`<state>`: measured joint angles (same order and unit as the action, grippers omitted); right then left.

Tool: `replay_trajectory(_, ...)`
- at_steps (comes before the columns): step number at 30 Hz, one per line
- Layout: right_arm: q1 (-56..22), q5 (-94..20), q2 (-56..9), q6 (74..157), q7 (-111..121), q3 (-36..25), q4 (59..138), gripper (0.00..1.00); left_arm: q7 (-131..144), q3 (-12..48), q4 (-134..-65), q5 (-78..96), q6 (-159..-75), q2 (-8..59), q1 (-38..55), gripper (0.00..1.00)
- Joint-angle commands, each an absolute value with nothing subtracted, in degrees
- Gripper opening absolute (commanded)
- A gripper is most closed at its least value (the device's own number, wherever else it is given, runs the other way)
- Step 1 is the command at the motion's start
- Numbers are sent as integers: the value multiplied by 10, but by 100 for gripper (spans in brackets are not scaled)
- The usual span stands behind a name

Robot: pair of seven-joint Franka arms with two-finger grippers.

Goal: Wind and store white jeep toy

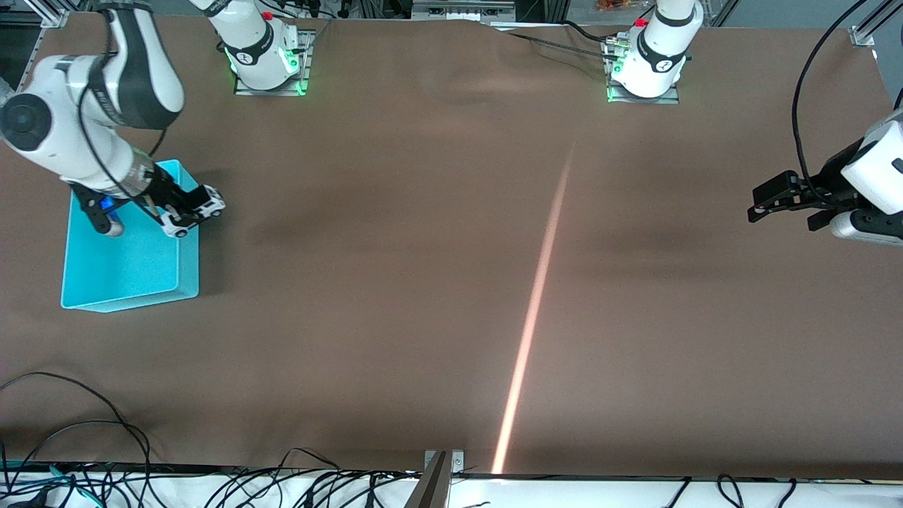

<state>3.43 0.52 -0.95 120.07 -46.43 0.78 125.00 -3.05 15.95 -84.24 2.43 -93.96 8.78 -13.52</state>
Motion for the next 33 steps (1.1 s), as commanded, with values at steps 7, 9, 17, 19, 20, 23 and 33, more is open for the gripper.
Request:
replay_trajectory(7,38,25,-14,1171,-109,-117,1237,0,-37,163,-845,18,-932,80,-134,100)
replay_trajectory(9,39,25,-23,1171,-42,-140,1237,0,-37,163,-845,18,-932,79,-134,100)
replay_trajectory(17,47,26,-81,1191,123,-188,1236,0,-36,171,-846,18,-932,79,-134,100)
replay_trajectory(19,51,27,-97,1207,134,-192,1237,0,-37,173,-846,18,-932,79,-134,100)
replay_trajectory(20,52,28,-103,1214,135,-192,1238,0,-37,173,-846,18,-932,80,-134,100)
replay_trajectory(23,52,29,-116,1227,135,-192,1238,0,-37,173,-846,18,-932,81,-134,100)
replay_trajectory(33,52,29,-161,1284,137,-191,1235,0,-37,173,-846,18,-932,82,-135,100)
